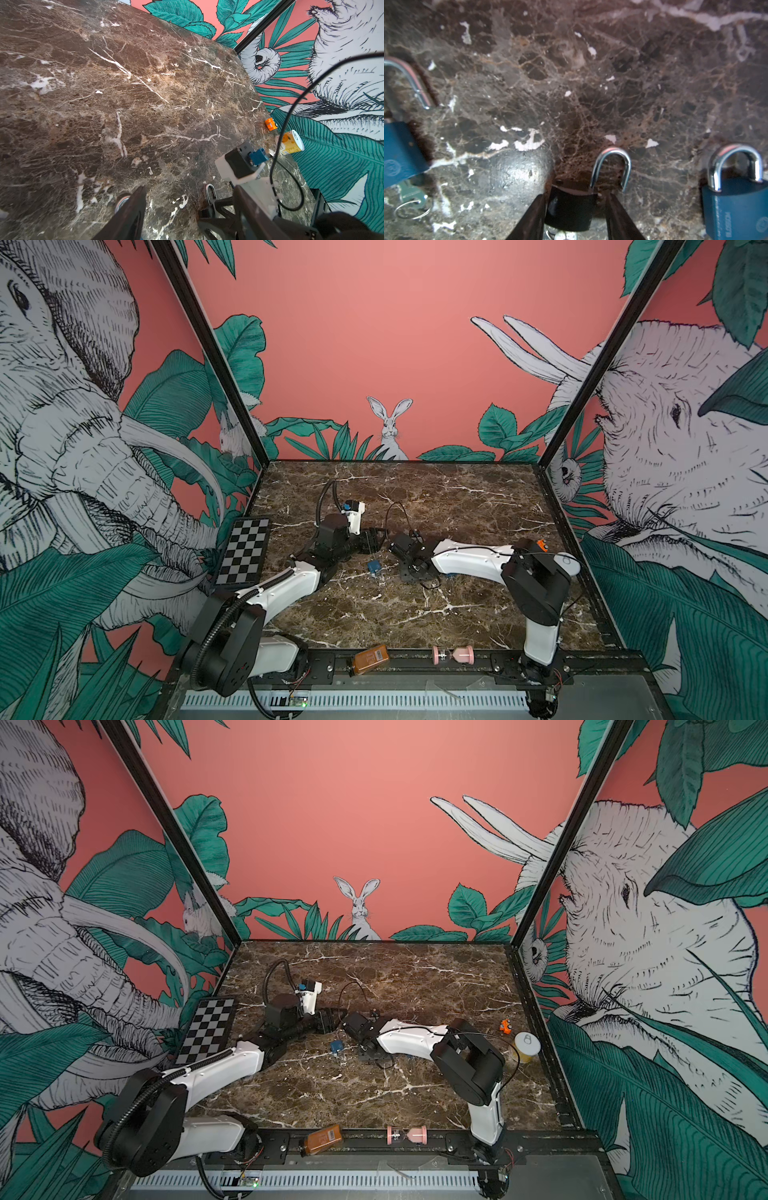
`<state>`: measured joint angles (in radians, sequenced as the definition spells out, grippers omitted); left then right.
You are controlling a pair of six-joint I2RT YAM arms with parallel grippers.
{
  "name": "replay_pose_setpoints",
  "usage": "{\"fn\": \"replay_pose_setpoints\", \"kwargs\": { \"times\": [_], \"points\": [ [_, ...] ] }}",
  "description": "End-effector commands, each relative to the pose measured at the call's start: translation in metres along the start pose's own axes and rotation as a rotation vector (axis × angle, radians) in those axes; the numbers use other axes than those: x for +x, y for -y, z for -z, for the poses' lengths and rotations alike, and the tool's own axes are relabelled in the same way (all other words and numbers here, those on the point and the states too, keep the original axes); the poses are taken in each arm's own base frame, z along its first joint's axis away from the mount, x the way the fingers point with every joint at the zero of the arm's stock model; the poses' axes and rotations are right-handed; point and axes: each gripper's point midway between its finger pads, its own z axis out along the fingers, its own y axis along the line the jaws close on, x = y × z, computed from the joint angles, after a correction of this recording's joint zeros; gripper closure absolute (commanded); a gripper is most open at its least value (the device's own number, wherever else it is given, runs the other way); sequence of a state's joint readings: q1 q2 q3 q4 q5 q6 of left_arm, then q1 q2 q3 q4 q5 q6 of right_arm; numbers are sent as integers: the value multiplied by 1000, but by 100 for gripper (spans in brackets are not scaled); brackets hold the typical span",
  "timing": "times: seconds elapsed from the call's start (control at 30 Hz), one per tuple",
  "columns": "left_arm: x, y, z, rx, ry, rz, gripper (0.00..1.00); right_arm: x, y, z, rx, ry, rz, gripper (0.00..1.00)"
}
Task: Lock with the key
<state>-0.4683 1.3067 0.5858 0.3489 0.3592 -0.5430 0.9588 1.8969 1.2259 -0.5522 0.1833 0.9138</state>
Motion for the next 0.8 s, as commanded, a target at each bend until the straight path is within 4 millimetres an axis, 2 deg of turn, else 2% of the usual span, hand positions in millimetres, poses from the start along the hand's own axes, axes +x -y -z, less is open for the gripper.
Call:
{"fn": "replay_pose_setpoints", "kwargs": {
  "times": [0.0, 0.43, 0.5, 0.63, 0.77],
  "points": [
    [-1, -1, -1, 16, 10, 12, 33, 7, 6, -4, 33, -10, 4, 56],
    [0, -2, -9, 23, -6, 17, 34, 16, 8, -18, 33, -29, 29, 59],
    [-1, -2, -9, 24, -2, 15, 35, 19, 7, -20, 16, -35, 42, 63],
    [0, -4, -9, 16, -13, 9, 36, 20, 7, -17, 6, -30, 69, 67],
    [0, -8, -8, -6, -21, 18, 37, 10, 4, -6, -35, 9, 141, 69]
  ]
}}
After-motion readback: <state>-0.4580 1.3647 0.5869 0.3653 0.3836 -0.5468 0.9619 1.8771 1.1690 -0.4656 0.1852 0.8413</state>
